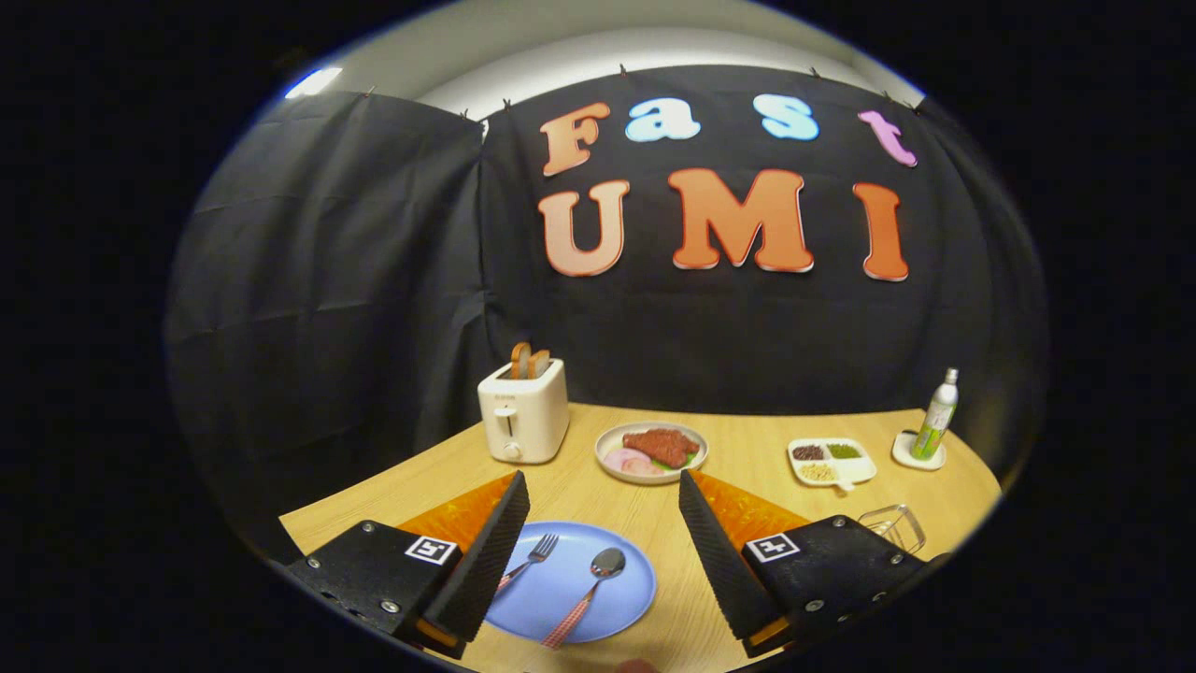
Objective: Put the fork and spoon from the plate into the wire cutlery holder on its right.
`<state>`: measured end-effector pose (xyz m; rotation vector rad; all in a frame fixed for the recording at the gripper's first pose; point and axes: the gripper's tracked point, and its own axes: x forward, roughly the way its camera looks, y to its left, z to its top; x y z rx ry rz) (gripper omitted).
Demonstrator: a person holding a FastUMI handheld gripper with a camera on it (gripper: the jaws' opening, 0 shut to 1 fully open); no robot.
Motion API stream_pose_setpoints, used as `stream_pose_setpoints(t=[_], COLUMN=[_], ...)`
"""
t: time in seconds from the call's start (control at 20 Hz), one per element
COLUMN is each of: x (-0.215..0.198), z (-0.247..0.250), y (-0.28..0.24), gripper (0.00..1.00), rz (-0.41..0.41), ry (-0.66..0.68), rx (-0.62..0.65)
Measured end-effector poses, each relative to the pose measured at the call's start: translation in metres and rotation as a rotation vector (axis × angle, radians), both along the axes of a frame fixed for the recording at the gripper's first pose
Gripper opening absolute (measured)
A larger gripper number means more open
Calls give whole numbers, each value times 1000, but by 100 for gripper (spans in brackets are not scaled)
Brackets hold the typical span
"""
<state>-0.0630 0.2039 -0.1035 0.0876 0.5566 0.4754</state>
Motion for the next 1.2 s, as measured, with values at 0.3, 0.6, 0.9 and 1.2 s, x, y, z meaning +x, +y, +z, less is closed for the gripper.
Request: stream_pose_setpoints(t=[0.3, 0.6, 0.9, 1.2], x=[-24, -40, -53, -69], z=[-44, -84, -113, -131], y=[11, 10, 10, 15], gripper=[96, 94, 89, 81], rz=[84, 129, 161, 219], ry=[276, 463, 631, 804], rx=[-56, -172, -260, -324])
